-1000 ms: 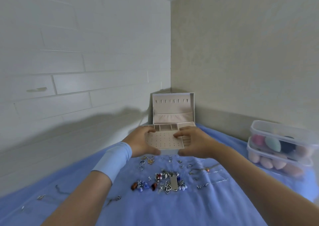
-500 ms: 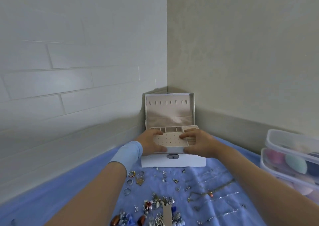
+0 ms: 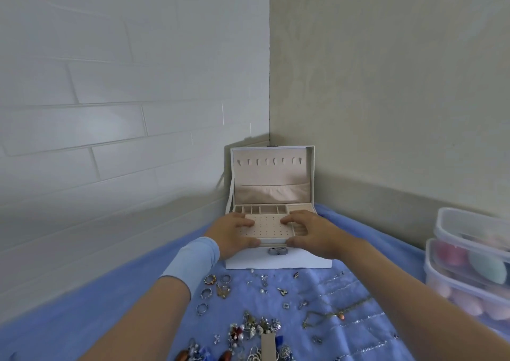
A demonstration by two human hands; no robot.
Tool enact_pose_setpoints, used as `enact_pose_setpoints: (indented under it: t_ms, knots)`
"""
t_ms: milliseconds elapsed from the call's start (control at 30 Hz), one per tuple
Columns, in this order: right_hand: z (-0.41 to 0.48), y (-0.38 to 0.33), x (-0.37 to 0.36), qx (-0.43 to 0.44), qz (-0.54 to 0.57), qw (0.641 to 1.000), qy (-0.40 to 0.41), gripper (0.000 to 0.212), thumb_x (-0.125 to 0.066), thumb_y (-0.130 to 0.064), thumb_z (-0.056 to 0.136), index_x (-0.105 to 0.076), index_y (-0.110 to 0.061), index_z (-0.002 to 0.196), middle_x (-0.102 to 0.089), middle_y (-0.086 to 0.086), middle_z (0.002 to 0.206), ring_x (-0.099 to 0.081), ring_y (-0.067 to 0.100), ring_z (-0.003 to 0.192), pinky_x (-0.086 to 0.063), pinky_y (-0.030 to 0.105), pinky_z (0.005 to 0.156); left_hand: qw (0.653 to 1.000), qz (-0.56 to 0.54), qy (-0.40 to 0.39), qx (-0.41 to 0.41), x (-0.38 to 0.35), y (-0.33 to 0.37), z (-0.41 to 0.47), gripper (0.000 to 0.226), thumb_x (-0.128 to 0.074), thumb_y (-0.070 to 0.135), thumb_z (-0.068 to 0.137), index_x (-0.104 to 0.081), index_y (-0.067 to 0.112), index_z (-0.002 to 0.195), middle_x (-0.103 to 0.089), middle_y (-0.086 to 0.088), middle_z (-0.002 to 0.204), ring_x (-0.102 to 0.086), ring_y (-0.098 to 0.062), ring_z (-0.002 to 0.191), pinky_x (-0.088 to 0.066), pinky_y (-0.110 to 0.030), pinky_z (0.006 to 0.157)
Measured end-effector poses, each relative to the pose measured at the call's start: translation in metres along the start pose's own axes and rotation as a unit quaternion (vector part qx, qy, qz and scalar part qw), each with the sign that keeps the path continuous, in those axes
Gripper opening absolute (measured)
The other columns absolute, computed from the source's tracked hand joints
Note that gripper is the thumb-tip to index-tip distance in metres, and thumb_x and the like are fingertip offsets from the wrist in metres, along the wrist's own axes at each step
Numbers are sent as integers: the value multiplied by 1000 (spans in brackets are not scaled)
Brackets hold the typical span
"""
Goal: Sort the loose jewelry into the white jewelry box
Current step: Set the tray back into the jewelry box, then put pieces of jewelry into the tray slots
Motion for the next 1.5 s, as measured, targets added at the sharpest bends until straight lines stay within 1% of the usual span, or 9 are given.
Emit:
enact_pose_setpoints:
  t_ms: [167,300,467,667,867,1000,1100,1300,1500]
  knots:
    - [-1,-14,-5,-33,-112,993,-29,59,-56,-60,91,-46,-38,145,-38,-14,154,-31,14,144,-2,50,121,997,38,-61,0,1,-1,-9,60,-58,50,94,-43,27,147,-30,7,158,-27,-15,146,-18,-34,121]
    - [-2,-45,-4,22,-172,984,27,49,-58,-52,90,-54,-38,137,-45,-10,147,-36,15,139,-20,42,118,998,-60,-34,8,22,-5,-22,46,-59,37,96,-51,30,140,-47,6,147,-42,-14,137,-29,-28,113]
    - [-13,-111,-24,87,-61,994,21,21,-59,-19,92,-76,-28,101,-62,-18,81,-57,3,75,-51,26,83,993,-100,47,31,40,-35,-49,16,-60,19,95,-67,25,108,-66,5,113,-60,-14,109,-44,-27,97]
    - [-4,-132,-81,96,-217,968,-78,18,-64,-24,93,-75,-29,106,-68,-1,114,-64,21,103,-53,34,83,994,-42,-20,97,16,-63,-67,16,-66,22,91,-71,28,105,-68,8,109,-62,-11,104,-42,-20,89]
    - [5,-129,-99,79,-300,948,-73,16,-69,-33,87,-77,-27,100,-71,1,105,-65,24,96,-53,33,77,994,-37,-53,94,6,-69,-64,16,-69,24,87,-74,32,100,-71,11,103,-64,-9,97,-46,-21,88]
    - [4,-125,-87,53,-201,975,-85,8,-72,-33,85,-77,-33,91,-70,-6,97,-67,17,89,-54,31,76,995,-63,-29,65,6,-67,-61,17,-68,22,85,-73,33,98,-68,13,99,-63,-8,95,-46,-22,87]
    - [1,-122,-72,44,-72,990,-111,14,-69,-26,86,-67,-31,73,-68,-6,77,-63,8,62,-50,25,61,992,-124,8,27,9,-58,-59,7,-72,29,82,-70,35,84,-70,15,90,-64,-6,85,-50,-24,82]
    - [-4,-111,-38,37,129,988,-71,11,-63,-16,94,-71,-10,90,-71,1,82,-69,16,63,-47,29,48,966,-244,82,-32,19,-34,-63,10,-66,17,86,-73,24,88,-71,8,73,-65,-4,70,-51,-18,70]
    - [-4,-93,-13,32,228,973,18,10,-66,-16,95,-73,-10,92,-73,1,81,-66,17,59,-45,29,46,945,-259,182,-87,14,-9,-40,13,-70,12,85,-73,25,86,-71,9,74,-66,-13,69,-53,-26,67]
Point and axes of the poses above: each hand's wrist, its own z-axis towards the middle knuckle, its own x-axis out of the back of the hand, y = z × x, the point moved 1 cm from there along z, towards the middle knuckle
